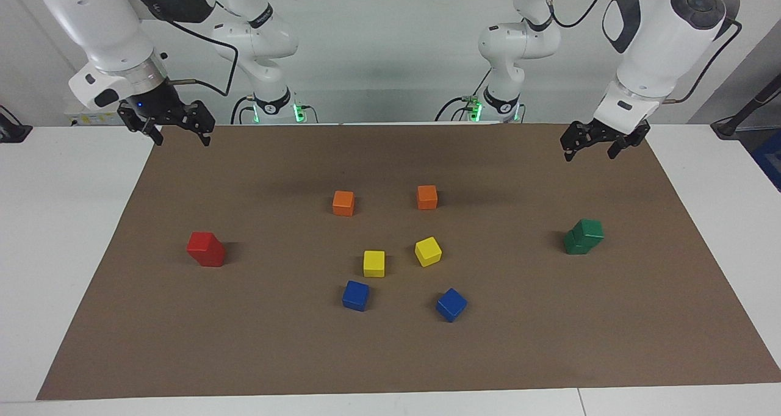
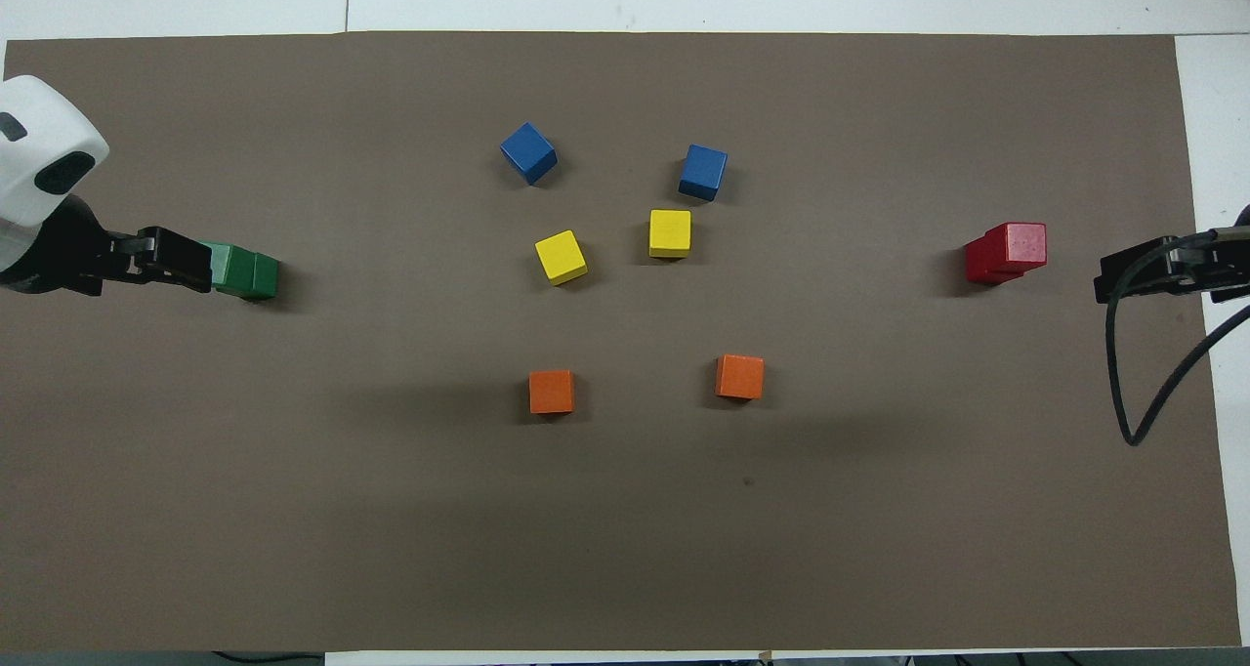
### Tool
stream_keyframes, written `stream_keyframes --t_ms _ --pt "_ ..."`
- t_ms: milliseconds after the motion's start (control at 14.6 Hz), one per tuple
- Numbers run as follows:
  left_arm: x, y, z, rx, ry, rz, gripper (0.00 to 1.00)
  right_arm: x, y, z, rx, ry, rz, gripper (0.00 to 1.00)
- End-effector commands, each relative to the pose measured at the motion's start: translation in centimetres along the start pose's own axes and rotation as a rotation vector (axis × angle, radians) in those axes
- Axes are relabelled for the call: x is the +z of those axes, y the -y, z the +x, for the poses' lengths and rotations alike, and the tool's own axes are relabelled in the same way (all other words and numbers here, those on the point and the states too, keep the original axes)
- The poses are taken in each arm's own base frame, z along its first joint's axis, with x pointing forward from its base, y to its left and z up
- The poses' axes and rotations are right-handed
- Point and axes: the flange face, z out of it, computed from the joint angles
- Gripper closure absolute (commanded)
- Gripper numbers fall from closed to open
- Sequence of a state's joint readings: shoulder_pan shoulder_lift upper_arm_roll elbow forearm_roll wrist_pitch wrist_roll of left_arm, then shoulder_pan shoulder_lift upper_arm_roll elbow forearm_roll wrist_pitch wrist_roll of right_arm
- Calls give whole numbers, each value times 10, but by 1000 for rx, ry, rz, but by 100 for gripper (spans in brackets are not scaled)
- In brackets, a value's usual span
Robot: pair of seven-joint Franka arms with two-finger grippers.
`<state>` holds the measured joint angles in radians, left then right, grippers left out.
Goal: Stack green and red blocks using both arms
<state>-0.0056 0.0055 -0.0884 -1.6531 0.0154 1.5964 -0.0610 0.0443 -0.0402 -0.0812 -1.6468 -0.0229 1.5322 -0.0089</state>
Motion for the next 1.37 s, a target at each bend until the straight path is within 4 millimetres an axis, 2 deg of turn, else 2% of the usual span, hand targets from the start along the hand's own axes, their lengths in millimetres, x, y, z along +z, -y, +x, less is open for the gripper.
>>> stream_keyframes --t_ms 0,1301 --pt "-10 15 -9 -46 -7 -50 0 -3 1 0 4 7 12 0" --pt "-16 18 -12 -43 -20 -43 0 -6 5 -3 -2 4 1 0"
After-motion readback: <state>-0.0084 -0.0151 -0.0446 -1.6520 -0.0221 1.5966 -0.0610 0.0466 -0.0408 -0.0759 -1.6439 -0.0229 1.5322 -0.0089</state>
